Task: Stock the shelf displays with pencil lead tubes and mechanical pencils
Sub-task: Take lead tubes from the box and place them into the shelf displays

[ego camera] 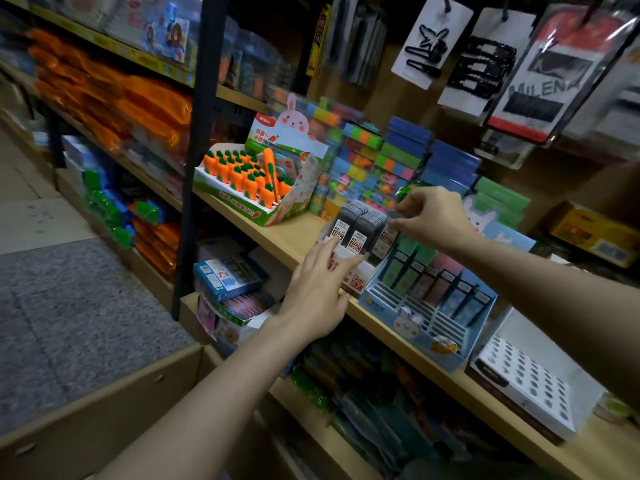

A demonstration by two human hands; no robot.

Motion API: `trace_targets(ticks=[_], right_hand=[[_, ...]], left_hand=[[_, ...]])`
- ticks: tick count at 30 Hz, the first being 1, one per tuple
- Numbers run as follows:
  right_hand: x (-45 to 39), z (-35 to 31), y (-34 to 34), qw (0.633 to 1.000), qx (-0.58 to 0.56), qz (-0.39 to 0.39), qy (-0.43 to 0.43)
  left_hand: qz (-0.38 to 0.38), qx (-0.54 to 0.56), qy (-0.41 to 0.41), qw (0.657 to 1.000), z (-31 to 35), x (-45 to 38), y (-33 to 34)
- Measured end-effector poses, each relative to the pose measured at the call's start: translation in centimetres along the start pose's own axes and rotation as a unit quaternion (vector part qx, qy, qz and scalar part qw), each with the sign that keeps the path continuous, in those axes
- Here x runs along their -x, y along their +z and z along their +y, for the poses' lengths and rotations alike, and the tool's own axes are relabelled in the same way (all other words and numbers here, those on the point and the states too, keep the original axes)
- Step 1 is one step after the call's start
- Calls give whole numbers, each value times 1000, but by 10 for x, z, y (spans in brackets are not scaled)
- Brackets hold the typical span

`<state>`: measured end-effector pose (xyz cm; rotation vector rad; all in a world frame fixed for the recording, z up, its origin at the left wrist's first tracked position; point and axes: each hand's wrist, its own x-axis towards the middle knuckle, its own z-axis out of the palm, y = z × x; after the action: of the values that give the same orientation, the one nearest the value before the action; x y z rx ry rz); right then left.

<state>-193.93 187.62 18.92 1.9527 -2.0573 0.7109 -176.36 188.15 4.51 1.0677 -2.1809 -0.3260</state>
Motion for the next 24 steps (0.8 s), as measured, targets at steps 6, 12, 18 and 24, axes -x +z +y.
trace_targets(ticks=[6,12,18,24], right_hand=[[-1,5,20,999,19,-22,26],[4,7,33,995,92,46,20],[14,3,34,992,112,48,19],[68,-20,28,981,-108,136,-84]], left_hand=[[14,20,8,1000,1,-4,3],[7,41,2,999,0,-3,6],[-16,42,14,999,4,5,6],[-28,57,26,998,-10,43,1]])
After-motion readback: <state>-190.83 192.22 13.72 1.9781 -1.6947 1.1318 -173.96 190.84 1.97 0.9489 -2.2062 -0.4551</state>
